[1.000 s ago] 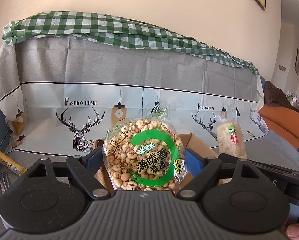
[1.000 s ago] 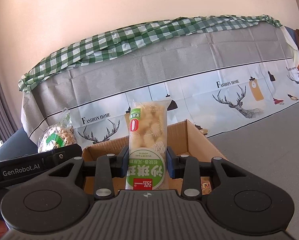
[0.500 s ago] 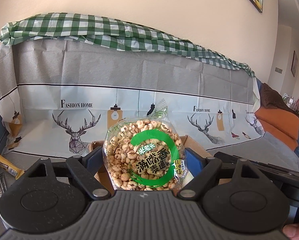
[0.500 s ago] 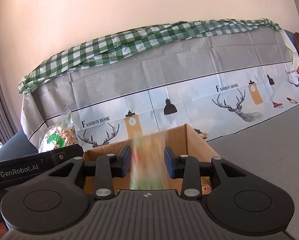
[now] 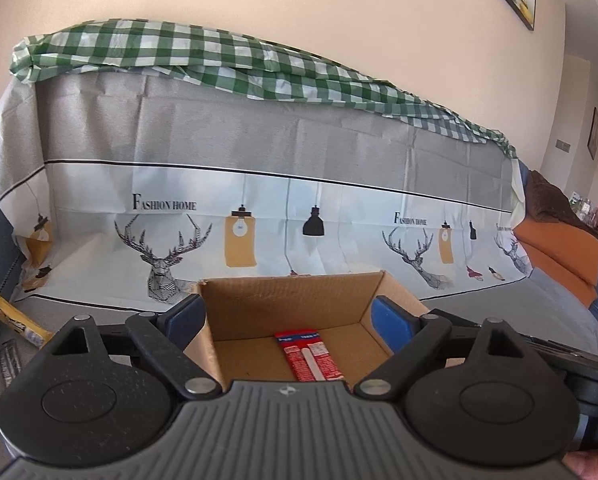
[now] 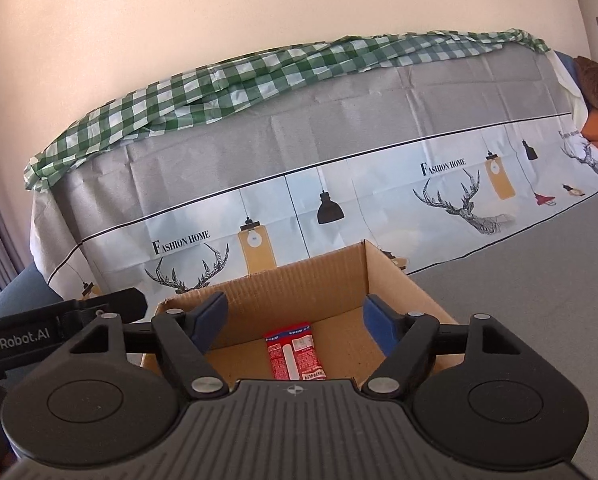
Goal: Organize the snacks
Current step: 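Move both tools back to the snacks on the sofa seat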
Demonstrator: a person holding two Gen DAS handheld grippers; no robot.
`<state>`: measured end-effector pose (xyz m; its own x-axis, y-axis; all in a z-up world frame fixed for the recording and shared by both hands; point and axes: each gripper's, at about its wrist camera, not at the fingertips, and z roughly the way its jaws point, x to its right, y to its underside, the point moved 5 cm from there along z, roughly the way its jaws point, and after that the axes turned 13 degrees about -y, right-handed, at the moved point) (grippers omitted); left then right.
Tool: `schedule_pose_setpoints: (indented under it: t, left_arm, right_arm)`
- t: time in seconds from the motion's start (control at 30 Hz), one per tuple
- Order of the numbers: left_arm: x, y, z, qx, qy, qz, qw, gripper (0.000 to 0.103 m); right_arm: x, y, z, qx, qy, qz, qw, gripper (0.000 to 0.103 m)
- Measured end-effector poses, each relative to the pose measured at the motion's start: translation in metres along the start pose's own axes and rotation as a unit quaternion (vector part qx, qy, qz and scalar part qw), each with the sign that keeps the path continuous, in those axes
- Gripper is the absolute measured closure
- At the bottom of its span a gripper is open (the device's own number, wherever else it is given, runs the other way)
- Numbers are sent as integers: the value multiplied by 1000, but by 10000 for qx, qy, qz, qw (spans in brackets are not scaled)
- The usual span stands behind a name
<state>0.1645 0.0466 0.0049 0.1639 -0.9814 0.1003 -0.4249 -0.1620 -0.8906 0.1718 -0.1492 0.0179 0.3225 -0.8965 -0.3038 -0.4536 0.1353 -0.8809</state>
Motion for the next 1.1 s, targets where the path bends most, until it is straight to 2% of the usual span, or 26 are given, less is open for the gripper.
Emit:
schedule_pose_setpoints:
  t: [0.23, 0.4, 0.5, 0.53, 0.63, 0.7, 0.8, 0.87, 0.9, 0.93, 0.97, 1.03, 1.1]
  left_arm:
    - [-36, -7, -16, 357, -323, -311, 9984, 13]
    - [-65, -6, -25, 322, -554, -546, 9965, 30]
    - [-81, -1, -32, 141, -637, -459, 9968, 49]
    - [-86, 1, -35, 54, -656, -387, 9971, 60]
    - [-104, 1, -41, -196, -858, -167, 9960, 78]
    - [-122, -5, -49, -286, -957, -214, 9948, 80]
    - [-146, -16, -64, -102, -1119, -111, 9936, 80]
    - [-164, -9, -66, -122, -1325, -110, 9911, 80]
    - [-174, 2, -65, -175, -1439, -187, 9893, 80]
    - [-186, 11, -57, -544, -1558, -416, 9854, 80]
    - [-197, 15, -54, -685, -1616, -618, 9825, 80]
    - [-217, 16, -53, -665, -1799, -865, 9776, 80]
    - [-237, 23, -51, -747, -1831, -1226, 9726, 80]
  right_arm:
    - [-23, 8, 4, -27, -69, -95, 9999, 26]
    - [-44, 14, 6, -32, -128, -210, 9997, 27]
    - [-58, 19, 6, -40, -188, -306, 9993, 29]
    - [-63, 21, 7, -46, -214, -349, 9991, 30]
    - [-79, 27, 8, -84, -386, -413, 9984, 39]
    - [-89, 30, 9, -132, -616, -343, 9974, 47]
    - [-108, 32, 9, -105, -950, -341, 9948, 51]
    - [-119, 36, 10, -133, -1132, -350, 9929, 56]
    - [-125, 39, 11, -173, -1216, -356, 9918, 58]
    - [-131, 42, 13, -223, -1295, -372, 9906, 59]
    - [-137, 45, 15, -273, -1371, -395, 9894, 62]
    - [-149, 51, 19, -372, -1533, -447, 9865, 63]
    - [-159, 57, 21, -458, -1686, -509, 9833, 63]
